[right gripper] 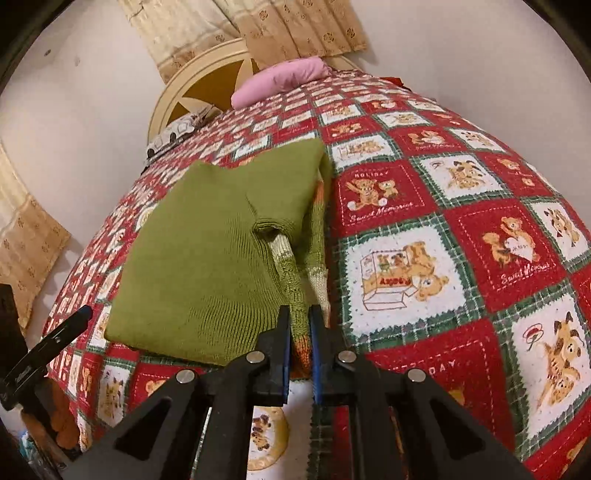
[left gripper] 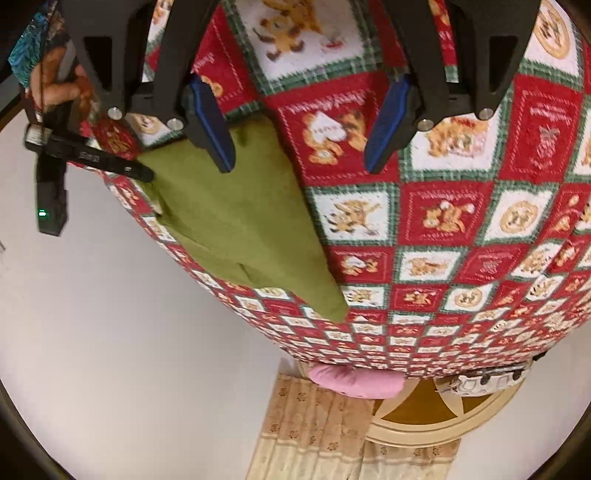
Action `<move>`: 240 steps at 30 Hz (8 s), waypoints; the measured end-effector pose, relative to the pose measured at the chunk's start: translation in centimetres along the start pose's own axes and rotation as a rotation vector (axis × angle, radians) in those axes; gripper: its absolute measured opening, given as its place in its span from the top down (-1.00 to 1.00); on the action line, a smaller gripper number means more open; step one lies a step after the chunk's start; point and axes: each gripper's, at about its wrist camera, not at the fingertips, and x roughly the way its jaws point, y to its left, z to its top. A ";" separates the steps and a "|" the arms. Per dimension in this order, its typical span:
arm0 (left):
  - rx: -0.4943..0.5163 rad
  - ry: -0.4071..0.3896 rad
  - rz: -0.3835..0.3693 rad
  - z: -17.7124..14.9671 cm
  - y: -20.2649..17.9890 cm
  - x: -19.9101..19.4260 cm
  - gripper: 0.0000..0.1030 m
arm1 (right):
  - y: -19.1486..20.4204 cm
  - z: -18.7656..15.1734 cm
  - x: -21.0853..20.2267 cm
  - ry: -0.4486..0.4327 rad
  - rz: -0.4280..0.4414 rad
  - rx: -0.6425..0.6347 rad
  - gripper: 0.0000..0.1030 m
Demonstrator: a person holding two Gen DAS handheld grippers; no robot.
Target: Fold small clothes
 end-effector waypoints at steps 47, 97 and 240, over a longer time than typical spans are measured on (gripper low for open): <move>-0.014 0.043 0.269 7.7 -2.3 11.0 -0.78 | 4.9 8.4 5.2 -0.032 -0.124 -0.227 1.00; -0.129 0.186 -0.038 5.8 -0.3 15.3 -0.90 | -1.4 10.8 11.5 0.106 0.230 0.001 -0.35; 0.509 -0.190 -0.057 -11.6 -27.6 -16.5 -1.00 | 5.1 -20.2 -38.5 -0.620 -0.576 0.051 -0.52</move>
